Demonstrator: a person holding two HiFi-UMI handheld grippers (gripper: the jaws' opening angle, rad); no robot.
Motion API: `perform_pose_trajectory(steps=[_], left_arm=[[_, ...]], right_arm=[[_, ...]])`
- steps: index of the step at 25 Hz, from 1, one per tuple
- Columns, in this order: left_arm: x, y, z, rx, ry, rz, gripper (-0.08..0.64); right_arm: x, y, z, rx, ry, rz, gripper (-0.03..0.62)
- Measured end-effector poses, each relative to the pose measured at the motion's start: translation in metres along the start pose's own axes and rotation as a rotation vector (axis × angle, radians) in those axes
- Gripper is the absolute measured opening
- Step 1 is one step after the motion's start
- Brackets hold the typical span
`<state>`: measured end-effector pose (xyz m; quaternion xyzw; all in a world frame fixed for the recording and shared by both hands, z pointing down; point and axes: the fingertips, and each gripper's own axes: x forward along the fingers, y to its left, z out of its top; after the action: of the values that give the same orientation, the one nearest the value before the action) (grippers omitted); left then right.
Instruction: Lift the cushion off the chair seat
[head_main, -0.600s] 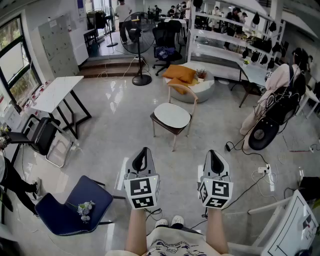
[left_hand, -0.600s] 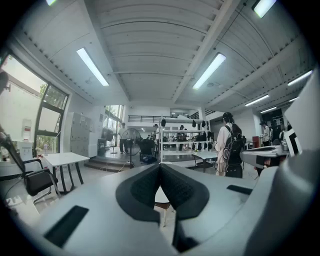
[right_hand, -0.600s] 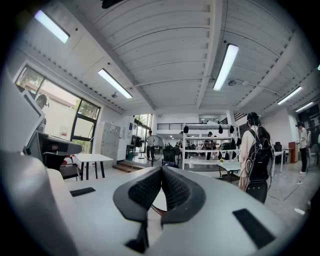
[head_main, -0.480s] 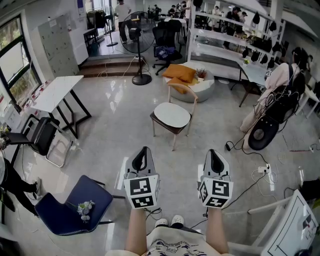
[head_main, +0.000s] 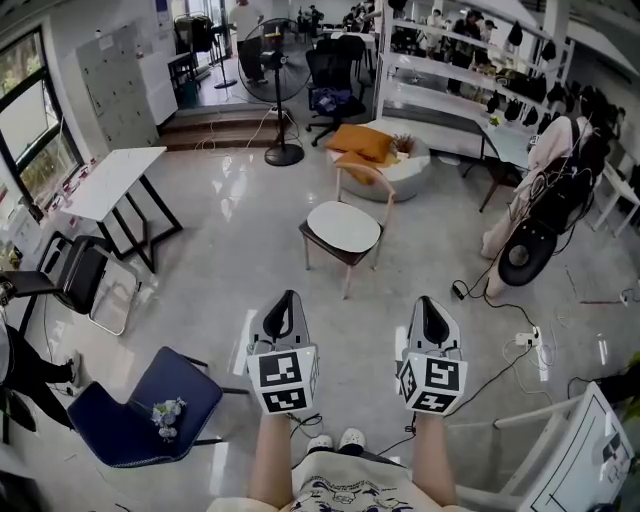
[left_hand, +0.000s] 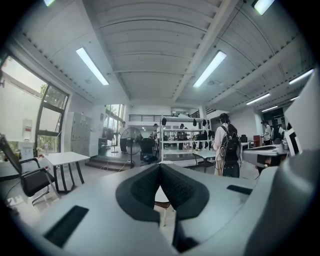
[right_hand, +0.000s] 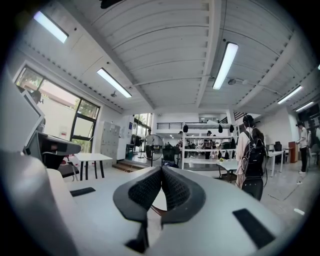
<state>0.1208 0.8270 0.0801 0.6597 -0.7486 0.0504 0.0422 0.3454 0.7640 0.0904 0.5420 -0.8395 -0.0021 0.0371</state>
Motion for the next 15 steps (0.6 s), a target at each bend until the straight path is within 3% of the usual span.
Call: perform_pose_trajectory(steps=[7, 9, 15], left_arm=[[0.02, -0.009, -0.017, -0.021, 0.028, 0.032, 0.014], [0.027, -0.013, -0.022, -0.026, 0.038, 0.039, 0.025], [0.038, -0.02, -0.018, -0.033, 0.014, 0.055, 0.192]], right_arm=[[0.017, -0.022, -0.015, 0.006, 0.006, 0.011, 0.015], [0.023, -0.029, -0.018, 0.012, 0.007, 0.03, 0.05], [0.039, -0.038, -0.026, 0.025, 0.031, 0.092, 0.17]])
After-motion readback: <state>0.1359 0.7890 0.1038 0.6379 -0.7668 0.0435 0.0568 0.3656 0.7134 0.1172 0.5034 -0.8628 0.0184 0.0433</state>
